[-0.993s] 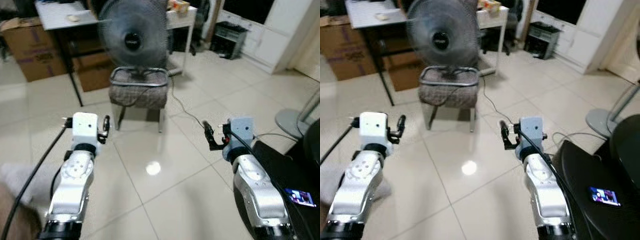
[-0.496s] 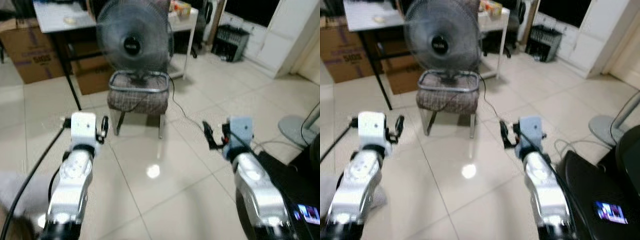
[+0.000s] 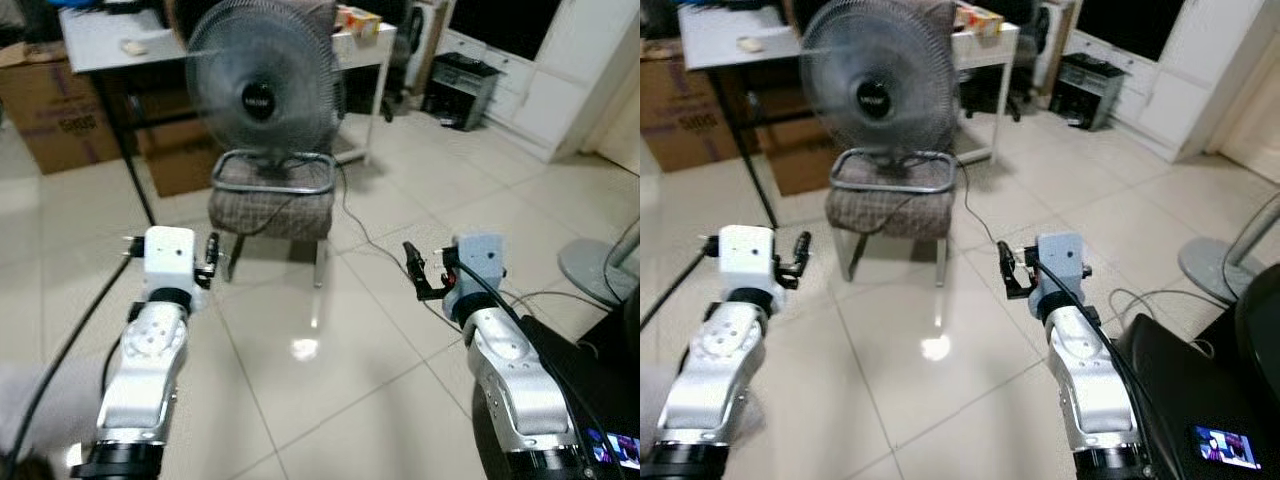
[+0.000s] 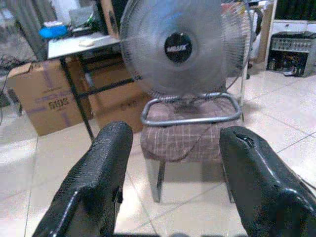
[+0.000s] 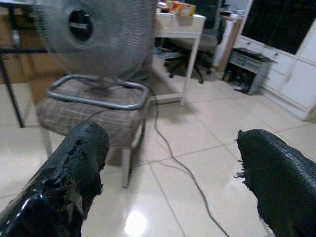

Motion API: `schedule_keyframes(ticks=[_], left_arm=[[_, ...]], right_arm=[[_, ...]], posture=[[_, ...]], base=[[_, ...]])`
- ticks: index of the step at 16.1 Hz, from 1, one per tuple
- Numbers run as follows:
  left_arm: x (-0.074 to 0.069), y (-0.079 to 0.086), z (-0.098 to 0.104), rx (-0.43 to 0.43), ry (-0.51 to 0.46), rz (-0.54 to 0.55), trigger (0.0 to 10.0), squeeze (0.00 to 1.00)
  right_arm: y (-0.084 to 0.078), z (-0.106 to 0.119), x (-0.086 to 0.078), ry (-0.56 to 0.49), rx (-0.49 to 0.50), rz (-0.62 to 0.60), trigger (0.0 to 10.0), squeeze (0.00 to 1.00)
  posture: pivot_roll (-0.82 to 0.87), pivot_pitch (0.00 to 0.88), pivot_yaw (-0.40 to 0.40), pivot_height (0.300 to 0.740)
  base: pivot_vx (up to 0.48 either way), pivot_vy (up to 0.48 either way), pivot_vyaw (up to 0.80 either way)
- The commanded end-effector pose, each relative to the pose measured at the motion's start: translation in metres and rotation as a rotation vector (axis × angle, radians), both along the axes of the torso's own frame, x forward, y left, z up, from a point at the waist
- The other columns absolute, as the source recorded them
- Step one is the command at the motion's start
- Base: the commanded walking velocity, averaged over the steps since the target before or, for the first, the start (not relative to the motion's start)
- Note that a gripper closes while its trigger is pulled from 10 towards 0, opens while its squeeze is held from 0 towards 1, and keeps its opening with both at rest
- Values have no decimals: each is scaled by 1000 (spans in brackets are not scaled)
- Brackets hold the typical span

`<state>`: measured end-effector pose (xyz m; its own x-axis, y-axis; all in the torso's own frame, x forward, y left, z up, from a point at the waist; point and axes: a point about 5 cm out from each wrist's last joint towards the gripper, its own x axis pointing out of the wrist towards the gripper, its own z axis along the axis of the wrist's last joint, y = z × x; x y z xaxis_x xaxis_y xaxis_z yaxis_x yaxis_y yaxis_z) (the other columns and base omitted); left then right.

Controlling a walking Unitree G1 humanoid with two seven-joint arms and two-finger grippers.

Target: Move the pillow to the sofa from floor

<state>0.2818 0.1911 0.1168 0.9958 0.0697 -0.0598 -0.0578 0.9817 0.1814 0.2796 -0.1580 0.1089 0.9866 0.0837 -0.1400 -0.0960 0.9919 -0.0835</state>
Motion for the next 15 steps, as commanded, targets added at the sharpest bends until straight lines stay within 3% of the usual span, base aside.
schedule_keyframes(ticks=[1,8,15], left_arm=[[2,-10,2,-5,-7,-33,10000,0],[2,-11,2,-9,-2,-35,10000,0],[2,-13,1,-9,6,-49,10000,0]], right_arm=[[-10,4,1,-16,-12,-33,10000,0],[-7,5,-2,-14,-54,7,10000,0],[-7,2,-6,-3,-66,12,10000,0]], posture=[[-30,0,-22,740],[-36,0,-14,740],[-42,0,-7,740]], base=[[349,0,0],[353,0,0],[353,0,800]])
